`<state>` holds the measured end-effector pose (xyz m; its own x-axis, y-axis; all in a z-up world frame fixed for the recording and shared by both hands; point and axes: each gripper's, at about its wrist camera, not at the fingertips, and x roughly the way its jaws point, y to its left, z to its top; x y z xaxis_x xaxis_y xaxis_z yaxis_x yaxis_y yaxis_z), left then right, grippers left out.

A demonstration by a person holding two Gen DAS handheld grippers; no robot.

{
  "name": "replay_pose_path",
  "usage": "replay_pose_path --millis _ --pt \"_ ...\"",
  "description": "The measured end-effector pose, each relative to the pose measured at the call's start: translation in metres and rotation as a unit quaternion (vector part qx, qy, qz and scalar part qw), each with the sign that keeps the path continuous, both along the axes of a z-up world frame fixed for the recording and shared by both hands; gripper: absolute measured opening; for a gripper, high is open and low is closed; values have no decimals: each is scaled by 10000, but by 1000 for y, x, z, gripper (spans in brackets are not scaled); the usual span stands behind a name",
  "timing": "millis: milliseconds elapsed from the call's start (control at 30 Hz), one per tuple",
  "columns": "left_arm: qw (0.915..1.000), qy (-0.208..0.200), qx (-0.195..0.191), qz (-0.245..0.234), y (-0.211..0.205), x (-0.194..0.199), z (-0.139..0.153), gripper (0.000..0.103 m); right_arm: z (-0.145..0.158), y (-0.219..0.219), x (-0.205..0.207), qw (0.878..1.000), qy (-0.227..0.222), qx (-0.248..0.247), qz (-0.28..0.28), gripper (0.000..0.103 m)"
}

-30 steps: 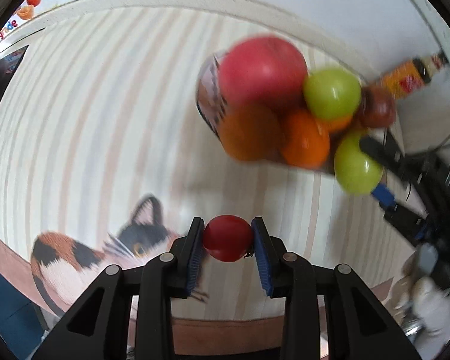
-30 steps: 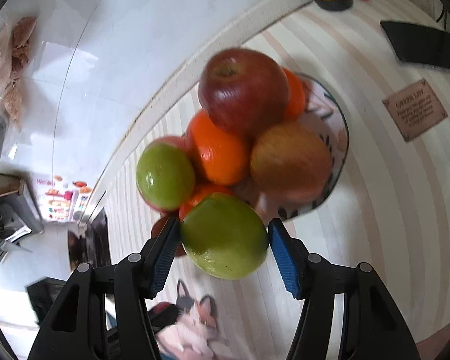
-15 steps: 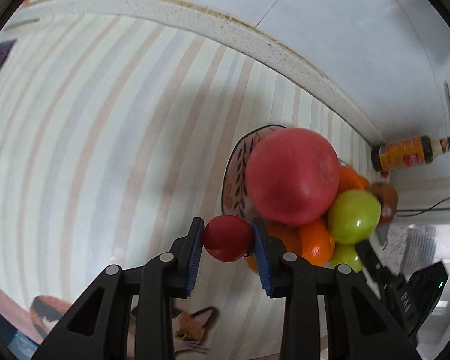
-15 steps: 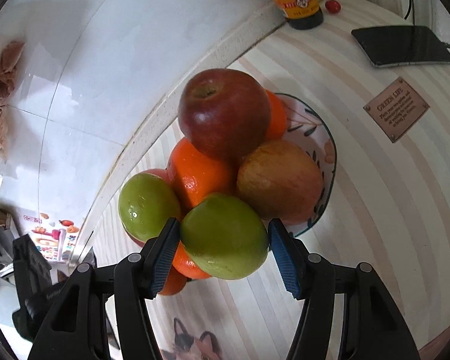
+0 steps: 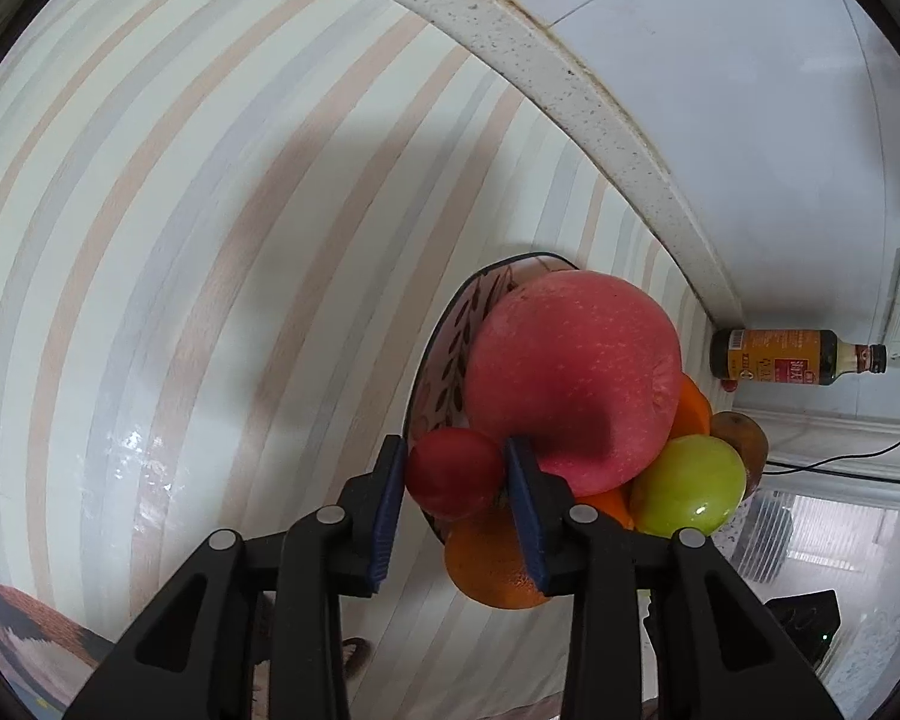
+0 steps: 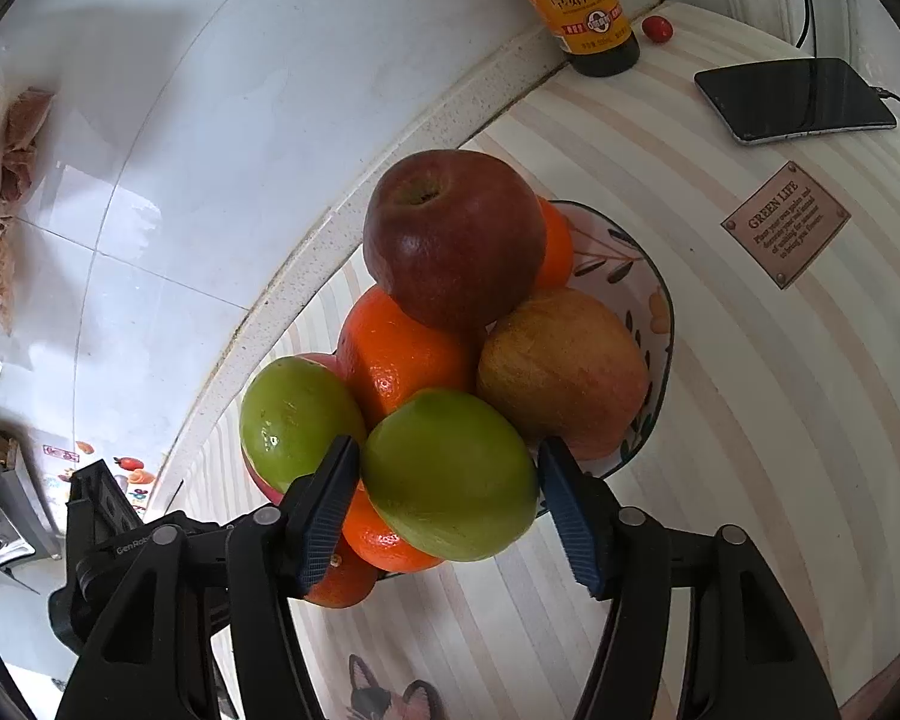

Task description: Organize fruits

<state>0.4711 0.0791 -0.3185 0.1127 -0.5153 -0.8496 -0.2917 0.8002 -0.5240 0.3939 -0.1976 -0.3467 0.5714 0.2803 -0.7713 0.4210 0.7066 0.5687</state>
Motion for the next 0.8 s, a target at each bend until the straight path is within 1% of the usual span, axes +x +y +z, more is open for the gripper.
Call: replay_pose_path --millis 33,100,200,233,267,333,433,500,533,567,600,633,667,700,733,767,800 --pt "10000 30 -24 -27 -1 0 -1 32 0 -1 1 10000 3 23 5 70" --pt "10000 52 2 -72 -1 -2 0 36 0 0 3 10000 7 54 20 74" --pt "9997 -19 156 -168 -4 -3 2 50 6 2 6 10000 -57 -53 27 83" --pt "9996 -50 186 -195 -4 -3 3 61 8 1 7 9999 -81 -69 30 87" --pt "9995 -110 202 -214 -5 -5 6 69 9 1 8 9999 -93 -90 43 87" --pt "9991 -203 283 -257 -7 -6 10 73 13 0 8 9998 -154 -98 50 90" --pt "9980 -266 444 -352 -9 -7 14 73 14 -2 9 9998 -145 -135 98 91" --pt "9966 -326 615 -450 -9 -12 20 73 14 -5 5 9995 157 -167 238 91" --pt "9958 -373 691 -480 -8 -15 24 73 19 -3 -5 9964 459 -478 528 91" --pt "9940 -467 821 -543 -7 -22 30 73 23 2 -17 9914 647 -734 872 91" --pt "9922 -540 936 -615 -7 -27 33 73 23 11 -33 9823 839 -1070 1289 91" --pt "9903 -588 1056 -689 -8 -32 36 73 17 21 -48 9695 1098 -1409 1676 91" --pt "9876 -643 1196 -787 -10 -38 39 73 6 28 -63 9589 1291 -1567 1980 90" --pt "9858 -669 1288 -845 -11 -43 40 73 -6 31 -73 9538 1436 -1549 2137 83" --pt "9834 -671 1418 -917 -13 -48 41 73 -16 32 -79 9519 1521 -1508 2193 69" --pt "9820 -651 1484 -974 -14 -52 42 73 -27 34 -81 9497 1570 -1367 2340 67" --pt "9813 -642 1513 -999 -14 -56 42 73 -34 35 -82 9512 1583 -1180 2369 65"
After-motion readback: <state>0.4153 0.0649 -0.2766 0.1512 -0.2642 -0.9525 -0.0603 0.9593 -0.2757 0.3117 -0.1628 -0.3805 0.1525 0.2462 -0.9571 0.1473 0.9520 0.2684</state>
